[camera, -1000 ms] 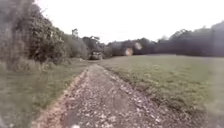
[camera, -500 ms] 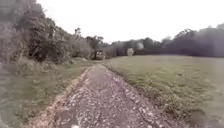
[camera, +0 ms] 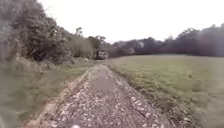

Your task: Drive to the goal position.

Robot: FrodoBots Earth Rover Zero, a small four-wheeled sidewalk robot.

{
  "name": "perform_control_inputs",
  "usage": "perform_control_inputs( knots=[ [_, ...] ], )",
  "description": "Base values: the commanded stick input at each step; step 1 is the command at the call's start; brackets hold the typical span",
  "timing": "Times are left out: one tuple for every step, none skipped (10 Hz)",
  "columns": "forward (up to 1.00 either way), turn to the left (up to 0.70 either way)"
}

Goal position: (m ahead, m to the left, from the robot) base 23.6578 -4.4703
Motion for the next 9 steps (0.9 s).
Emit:
perform_control_inputs(
  knots=[
    [0.7,0.02],
    [0.7,0.02],
    [0.7,0.03],
    [0.7,0.1],
    [0.7,0.31],
    [0.7,0.35],
    [0.7,0.02],
    [0.7,0.01],
    [0.7,0.0]
  ],
)
